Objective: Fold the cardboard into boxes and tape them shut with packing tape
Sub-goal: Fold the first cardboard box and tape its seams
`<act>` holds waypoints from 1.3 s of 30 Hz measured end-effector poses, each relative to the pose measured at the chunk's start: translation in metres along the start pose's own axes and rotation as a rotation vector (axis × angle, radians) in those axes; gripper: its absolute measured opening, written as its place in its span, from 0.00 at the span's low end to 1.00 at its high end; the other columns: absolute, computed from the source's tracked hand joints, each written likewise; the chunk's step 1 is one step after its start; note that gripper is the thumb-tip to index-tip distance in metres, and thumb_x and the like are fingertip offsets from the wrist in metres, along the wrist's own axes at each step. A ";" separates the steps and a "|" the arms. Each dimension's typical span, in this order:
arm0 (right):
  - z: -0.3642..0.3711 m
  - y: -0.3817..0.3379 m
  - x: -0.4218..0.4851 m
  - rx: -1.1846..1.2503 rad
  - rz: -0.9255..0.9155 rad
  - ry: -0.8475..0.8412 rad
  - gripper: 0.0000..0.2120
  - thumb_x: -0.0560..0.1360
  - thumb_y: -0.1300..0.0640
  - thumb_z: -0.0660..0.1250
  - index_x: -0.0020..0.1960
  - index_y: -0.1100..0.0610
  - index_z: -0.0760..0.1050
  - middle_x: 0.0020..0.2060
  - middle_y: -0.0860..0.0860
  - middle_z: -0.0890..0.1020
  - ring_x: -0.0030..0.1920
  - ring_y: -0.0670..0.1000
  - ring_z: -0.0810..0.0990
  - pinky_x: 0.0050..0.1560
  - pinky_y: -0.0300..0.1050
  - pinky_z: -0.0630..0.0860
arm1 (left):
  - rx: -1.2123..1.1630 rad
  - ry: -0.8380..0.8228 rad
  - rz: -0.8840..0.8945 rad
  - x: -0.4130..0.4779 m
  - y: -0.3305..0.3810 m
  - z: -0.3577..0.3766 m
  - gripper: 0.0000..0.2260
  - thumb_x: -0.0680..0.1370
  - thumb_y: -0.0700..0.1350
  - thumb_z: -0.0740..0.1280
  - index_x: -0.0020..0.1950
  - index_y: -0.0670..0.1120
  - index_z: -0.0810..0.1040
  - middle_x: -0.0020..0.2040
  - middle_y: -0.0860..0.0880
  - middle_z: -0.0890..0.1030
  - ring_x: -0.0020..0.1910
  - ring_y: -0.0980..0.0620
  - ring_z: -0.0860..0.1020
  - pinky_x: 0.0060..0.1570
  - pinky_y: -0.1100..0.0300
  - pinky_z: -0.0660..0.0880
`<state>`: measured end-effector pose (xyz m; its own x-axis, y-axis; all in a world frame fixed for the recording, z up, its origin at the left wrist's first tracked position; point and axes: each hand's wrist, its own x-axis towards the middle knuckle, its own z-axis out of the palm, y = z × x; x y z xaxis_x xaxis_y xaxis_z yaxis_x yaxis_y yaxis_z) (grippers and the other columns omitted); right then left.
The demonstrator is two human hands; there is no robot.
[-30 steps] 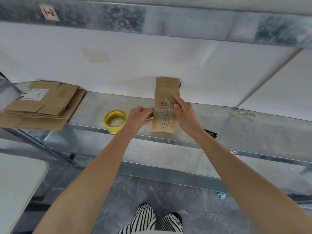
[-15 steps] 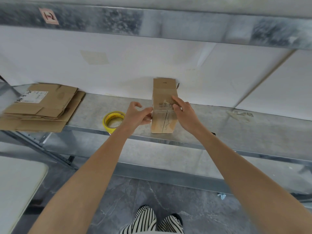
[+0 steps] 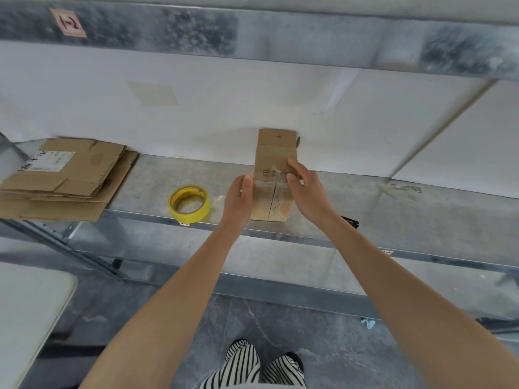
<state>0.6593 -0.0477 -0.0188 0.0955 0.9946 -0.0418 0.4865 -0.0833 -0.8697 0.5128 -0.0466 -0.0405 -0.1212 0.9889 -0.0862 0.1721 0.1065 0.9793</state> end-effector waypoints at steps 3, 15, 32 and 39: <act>-0.001 0.001 -0.001 0.024 0.009 0.015 0.20 0.81 0.52 0.55 0.73 0.48 0.64 0.62 0.52 0.68 0.55 0.45 0.69 0.56 0.38 0.63 | -0.031 0.045 -0.033 0.003 -0.002 0.004 0.10 0.83 0.48 0.55 0.49 0.47 0.74 0.42 0.51 0.76 0.46 0.50 0.75 0.49 0.53 0.73; 0.004 -0.002 0.008 0.152 0.053 0.085 0.17 0.79 0.49 0.58 0.67 0.47 0.70 0.63 0.51 0.73 0.60 0.48 0.74 0.60 0.44 0.72 | -0.132 0.008 -0.090 0.019 0.025 -0.005 0.20 0.81 0.47 0.60 0.72 0.48 0.65 0.53 0.52 0.77 0.51 0.52 0.77 0.56 0.52 0.75; -0.009 0.007 0.002 0.065 -0.090 -0.038 0.20 0.82 0.49 0.55 0.73 0.51 0.64 0.68 0.47 0.71 0.63 0.44 0.71 0.67 0.43 0.68 | 0.365 -0.292 0.189 0.025 0.024 -0.007 0.18 0.82 0.57 0.52 0.69 0.52 0.66 0.60 0.53 0.76 0.56 0.54 0.74 0.53 0.59 0.67; -0.016 0.024 0.003 -0.383 -0.338 -0.088 0.33 0.76 0.41 0.58 0.76 0.53 0.55 0.74 0.52 0.63 0.63 0.58 0.75 0.61 0.56 0.74 | 0.717 -0.344 0.438 0.041 0.015 -0.018 0.30 0.77 0.64 0.58 0.70 0.45 0.62 0.56 0.46 0.79 0.50 0.45 0.78 0.48 0.52 0.74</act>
<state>0.6845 -0.0477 -0.0318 -0.1870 0.9700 0.1551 0.7620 0.2429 -0.6003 0.4927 -0.0060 -0.0257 0.3776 0.9200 0.1046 0.7152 -0.3616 0.5981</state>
